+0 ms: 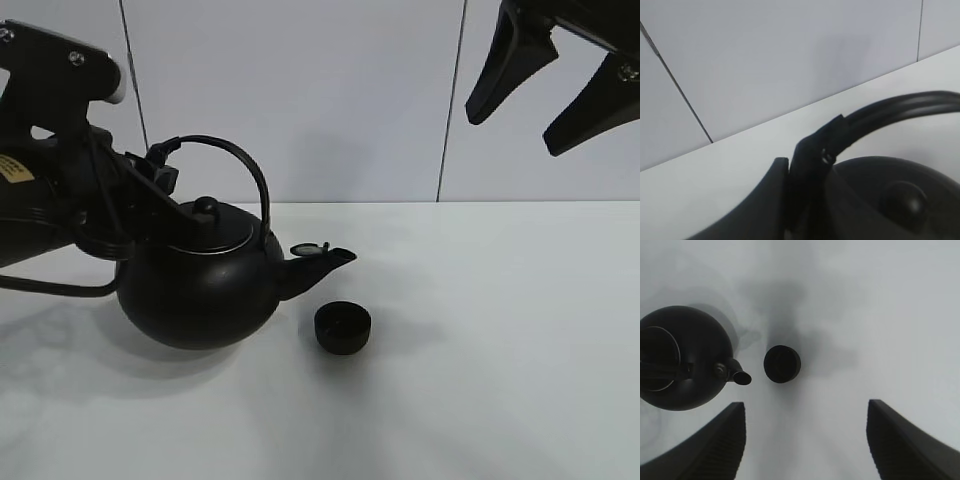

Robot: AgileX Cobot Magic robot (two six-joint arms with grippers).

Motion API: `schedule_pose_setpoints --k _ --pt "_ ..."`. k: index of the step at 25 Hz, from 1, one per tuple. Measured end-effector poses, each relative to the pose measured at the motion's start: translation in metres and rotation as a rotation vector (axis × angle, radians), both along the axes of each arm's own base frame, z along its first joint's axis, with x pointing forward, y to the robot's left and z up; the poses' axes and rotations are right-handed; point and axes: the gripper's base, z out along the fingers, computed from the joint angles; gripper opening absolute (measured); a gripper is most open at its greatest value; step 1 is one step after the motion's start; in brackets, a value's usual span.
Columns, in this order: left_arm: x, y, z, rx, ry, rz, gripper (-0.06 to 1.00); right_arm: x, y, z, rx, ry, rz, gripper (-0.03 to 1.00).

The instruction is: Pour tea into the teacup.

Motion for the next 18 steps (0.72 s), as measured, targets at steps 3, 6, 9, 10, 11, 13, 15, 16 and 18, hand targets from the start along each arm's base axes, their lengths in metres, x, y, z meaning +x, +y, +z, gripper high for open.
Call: schedule_pose_setpoints --k 3,6,9,10,11,13,15,16,18 --pt "0.0001 0.0004 -0.0001 0.005 0.0 0.003 0.11 0.0 0.0 0.0 0.0 0.0 0.0 0.48" --pt "0.0006 0.0027 -0.0007 0.006 0.006 0.03 0.11 0.0 0.0 0.0 0.0 0.0 0.0 0.48" --pt "0.0011 0.0049 -0.0014 0.001 0.016 0.055 0.11 0.0 0.0 0.0 0.0 0.0 0.0 0.48" --pt "0.0011 0.0052 -0.0015 0.0 0.017 0.059 0.11 0.0 0.0 0.0 0.0 0.0 0.0 0.48" --pt "0.0011 0.0054 -0.0015 0.001 0.017 0.06 0.11 0.0 0.0 0.0 0.0 0.0 0.0 0.48" --pt "0.0011 0.0056 -0.0018 0.006 0.019 0.062 0.11 0.0 0.0 0.0 0.0 0.0 0.0 0.48" --pt "0.0011 0.0059 -0.0023 0.009 0.024 0.063 0.11 0.0 0.0 0.0 0.0 0.0 0.0 0.48" --pt "0.0009 0.0057 -0.0028 0.011 0.031 0.061 0.11 0.0 0.0 0.0 0.0 0.0 0.0 0.48" --pt "0.0005 0.0059 -0.0043 0.011 0.048 0.063 0.11 0.0001 0.0 0.0 0.0 -0.001 0.0 0.48"
